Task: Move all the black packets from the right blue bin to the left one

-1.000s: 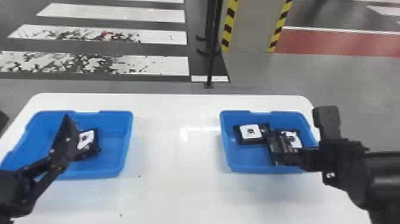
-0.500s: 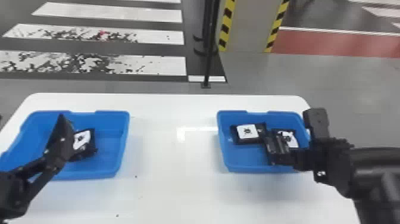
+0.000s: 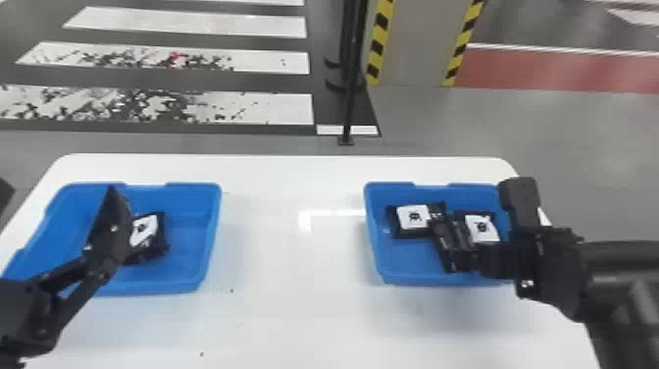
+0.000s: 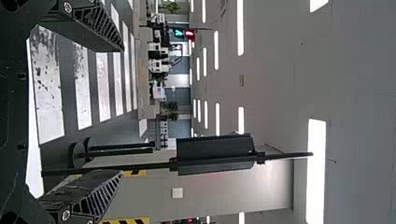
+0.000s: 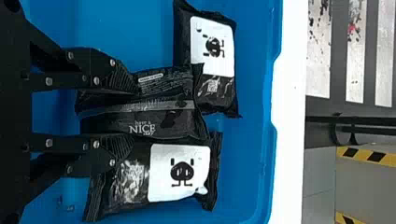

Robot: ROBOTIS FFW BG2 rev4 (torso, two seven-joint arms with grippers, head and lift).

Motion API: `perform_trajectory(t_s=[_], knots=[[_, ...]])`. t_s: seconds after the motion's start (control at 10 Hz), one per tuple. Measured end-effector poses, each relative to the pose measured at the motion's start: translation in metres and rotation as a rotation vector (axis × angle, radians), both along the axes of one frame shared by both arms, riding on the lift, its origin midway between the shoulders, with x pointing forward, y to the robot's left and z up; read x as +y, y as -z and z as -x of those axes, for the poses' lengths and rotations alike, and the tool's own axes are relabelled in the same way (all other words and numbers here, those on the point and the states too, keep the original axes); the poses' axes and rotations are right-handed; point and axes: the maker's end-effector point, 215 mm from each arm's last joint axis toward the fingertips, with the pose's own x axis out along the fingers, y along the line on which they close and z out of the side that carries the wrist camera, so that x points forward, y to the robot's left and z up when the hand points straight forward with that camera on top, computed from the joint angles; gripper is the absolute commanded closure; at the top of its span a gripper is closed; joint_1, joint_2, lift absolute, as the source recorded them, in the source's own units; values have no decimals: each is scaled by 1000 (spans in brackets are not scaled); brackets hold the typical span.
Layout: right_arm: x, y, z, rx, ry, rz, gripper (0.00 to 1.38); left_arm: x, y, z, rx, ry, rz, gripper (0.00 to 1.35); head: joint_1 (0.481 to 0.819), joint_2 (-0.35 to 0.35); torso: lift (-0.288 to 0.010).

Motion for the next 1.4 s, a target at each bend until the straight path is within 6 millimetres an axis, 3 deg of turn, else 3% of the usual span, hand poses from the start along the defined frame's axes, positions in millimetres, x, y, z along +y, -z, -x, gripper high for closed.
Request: perform_trajectory(t_s=[0.2, 0.4, 0.5, 0.6, 0.7, 0.8, 1.0, 1.2, 1.4], knots=[[18, -16, -4, -70, -28, -65, 1196, 0, -2, 1, -7, 0, -5, 102, 695, -60, -140], [24, -33, -12, -165, -38, -161, 1196, -1, -3, 1, -12, 0, -9, 101, 695, -53, -140], [31, -47, -18, -231, -58, -221, 1194, -1, -4, 2, -21, -1, -8, 101, 695, -46, -140], [50, -71, -29, -328, -118, -306, 1194, 0, -10, 4, -47, -4, -6, 101, 695, -20, -140], [84, -108, -39, -444, -221, -411, 1194, 1, -14, 6, -65, -6, 3, 101, 695, 1, -140], [134, -143, -40, -518, -368, -529, 1194, 1, -10, 4, -55, -1, 24, 101, 695, 62, -140], [230, -190, -15, -577, -609, -687, 1194, -1, 8, -1, -5, 22, 100, 108, 695, 198, -140], [313, -200, 30, -523, -789, -856, 1194, -13, 18, -8, 35, 91, 236, 110, 695, 283, -140], [358, -202, 63, -477, -873, -944, 1194, -31, 18, -14, 51, 170, 331, 110, 695, 345, -140]])
